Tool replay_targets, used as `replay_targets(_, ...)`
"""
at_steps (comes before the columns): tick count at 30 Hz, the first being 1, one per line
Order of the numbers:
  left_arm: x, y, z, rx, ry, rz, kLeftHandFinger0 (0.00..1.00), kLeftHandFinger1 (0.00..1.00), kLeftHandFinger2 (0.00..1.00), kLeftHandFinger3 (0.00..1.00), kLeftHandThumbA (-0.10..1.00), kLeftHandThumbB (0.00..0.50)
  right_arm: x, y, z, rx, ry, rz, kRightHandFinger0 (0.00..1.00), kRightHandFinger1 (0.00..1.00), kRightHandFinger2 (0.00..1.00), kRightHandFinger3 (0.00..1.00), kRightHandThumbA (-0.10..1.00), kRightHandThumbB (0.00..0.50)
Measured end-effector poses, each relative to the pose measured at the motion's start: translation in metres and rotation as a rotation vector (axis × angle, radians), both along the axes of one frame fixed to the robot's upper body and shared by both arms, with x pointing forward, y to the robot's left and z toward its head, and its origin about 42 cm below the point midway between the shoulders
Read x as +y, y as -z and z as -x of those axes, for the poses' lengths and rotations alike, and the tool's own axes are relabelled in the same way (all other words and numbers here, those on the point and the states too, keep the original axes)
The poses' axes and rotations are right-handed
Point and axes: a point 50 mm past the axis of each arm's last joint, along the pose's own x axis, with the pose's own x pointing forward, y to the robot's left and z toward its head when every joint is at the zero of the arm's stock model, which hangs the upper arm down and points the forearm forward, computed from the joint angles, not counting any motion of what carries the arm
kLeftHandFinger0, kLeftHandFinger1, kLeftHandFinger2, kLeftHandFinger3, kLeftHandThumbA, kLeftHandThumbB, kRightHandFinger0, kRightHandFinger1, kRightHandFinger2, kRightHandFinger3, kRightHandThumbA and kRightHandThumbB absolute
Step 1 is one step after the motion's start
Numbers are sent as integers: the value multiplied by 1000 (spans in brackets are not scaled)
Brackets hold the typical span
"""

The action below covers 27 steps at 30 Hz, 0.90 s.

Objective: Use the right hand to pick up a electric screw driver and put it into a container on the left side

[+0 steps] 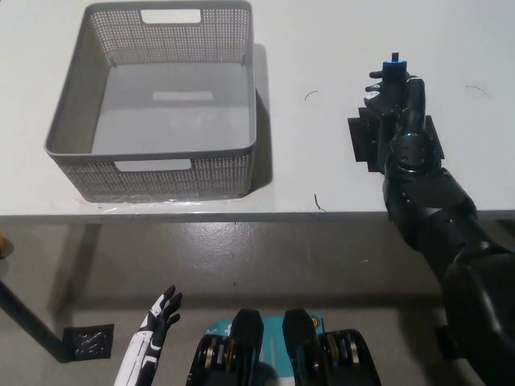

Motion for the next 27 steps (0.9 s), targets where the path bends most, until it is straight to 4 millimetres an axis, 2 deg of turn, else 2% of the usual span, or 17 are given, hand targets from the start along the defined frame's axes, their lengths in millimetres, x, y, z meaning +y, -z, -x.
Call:
replay_targets(1,0,0,0,1,0,0,1000,1000,1000,1000,1000,140,1,0,0,-6,-1,-1,0,0,404,475,-100,121)
replay_targets(3,0,1,2,4,-1,0,1000,1000,1000,1000,1000,142,3,-2,0,-26,-3,-7,0,38,476,551,-100,103)
replay_targets(6,1,3,4,11,-3,0,1000,1000,1000,1000,1000,144,14,-9,-1,-54,-20,-18,0,82,523,601,-100,107)
replay_targets(8,1,4,6,15,-4,1,1000,1000,1000,1000,1000,148,24,-21,-4,-86,-39,-20,0,116,516,537,-100,139)
replay_targets(10,0,4,6,16,-4,2,1000,1000,1000,1000,1000,152,35,-36,-7,-132,-52,-17,0,151,532,514,-100,138)
replay_targets(12,0,4,6,16,-4,2,1000,1000,1000,1000,1000,149,48,-53,-9,-180,-69,-18,0,170,564,565,-100,100)
replay_targets(14,0,4,6,16,-4,1,1000,1000,1000,1000,1000,149,61,-72,-10,-234,-92,-22,0,172,597,626,-100,90)
replay_targets(18,0,4,6,16,-3,-1,1000,1000,1000,1000,1000,150,87,-100,-9,-319,-140,-37,0,173,619,674,-100,104)
replay_targets(22,0,4,7,17,-3,-1,1000,1000,1000,1000,1000,150,111,-124,-4,-398,-187,-49,0,109,565,609,-100,101)
replay_targets(24,0,4,7,18,-3,0,1000,1000,1000,1000,1000,162,122,-135,-1,-428,-206,-59,0,103,552,602,-100,113)
replay_targets(27,0,4,7,17,-3,1,1000,1000,1000,1000,1000,170,139,-150,4,-464,-237,-72,0,34,468,611,-100,116)
